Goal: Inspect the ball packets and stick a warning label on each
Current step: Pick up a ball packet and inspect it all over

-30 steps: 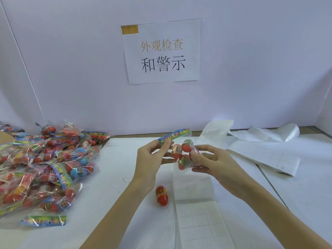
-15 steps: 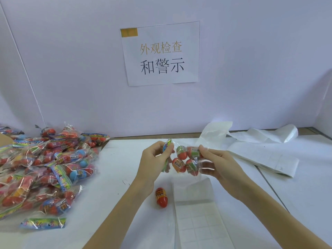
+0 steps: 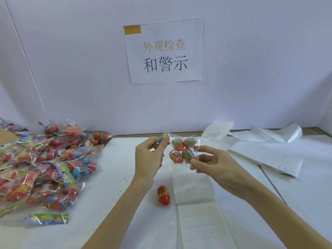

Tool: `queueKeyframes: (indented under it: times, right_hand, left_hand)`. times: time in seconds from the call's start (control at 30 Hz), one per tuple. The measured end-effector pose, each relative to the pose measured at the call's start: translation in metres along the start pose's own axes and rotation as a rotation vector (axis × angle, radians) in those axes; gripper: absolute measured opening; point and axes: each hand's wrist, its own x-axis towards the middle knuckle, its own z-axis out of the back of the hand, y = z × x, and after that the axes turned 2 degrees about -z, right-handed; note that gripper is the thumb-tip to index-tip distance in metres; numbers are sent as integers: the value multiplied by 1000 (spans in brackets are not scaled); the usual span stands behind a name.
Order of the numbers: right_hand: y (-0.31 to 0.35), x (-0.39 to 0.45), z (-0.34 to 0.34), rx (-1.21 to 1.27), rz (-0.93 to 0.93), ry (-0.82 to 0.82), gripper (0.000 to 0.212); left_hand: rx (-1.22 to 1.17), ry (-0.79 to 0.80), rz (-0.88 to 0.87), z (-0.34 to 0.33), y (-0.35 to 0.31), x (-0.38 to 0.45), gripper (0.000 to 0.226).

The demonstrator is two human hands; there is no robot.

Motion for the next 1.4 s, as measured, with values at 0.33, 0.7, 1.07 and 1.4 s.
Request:
queueKeyframes:
  times: [0.33, 0.7, 1.07, 1.4]
  right_hand:
    - [-1, 1, 1, 129, 48, -85, 42]
    - [-8, -1, -7, -635, 494, -249, 62]
    - [-6, 3, 1, -180, 120, -277, 10]
    - [-4, 1, -9, -99, 23, -64, 28]
  left_hand:
    - [-67, 312, 174, -5, -4, -7, 59]
    - [-248, 199, 271, -4, -3, -6, 35]
    - [-138, 120, 159, 1, -3, -1, 13]
    - [-225, 83, 56, 2, -3, 0, 12]
